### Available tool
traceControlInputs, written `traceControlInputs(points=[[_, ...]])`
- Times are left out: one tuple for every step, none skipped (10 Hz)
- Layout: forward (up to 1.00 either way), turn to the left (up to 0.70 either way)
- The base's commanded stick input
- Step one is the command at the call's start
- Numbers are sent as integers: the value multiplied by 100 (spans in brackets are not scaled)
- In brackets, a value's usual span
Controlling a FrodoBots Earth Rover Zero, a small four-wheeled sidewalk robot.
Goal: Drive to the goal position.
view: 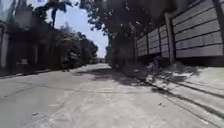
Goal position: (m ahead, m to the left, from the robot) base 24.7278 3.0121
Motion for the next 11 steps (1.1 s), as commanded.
traceControlInputs(points=[[100, 0], [100, 0], [100, 0], [100, 0], [100, 0], [100, 0], [100, 0], [100, 0], [100, 0], [100, 0], [100, 0]])
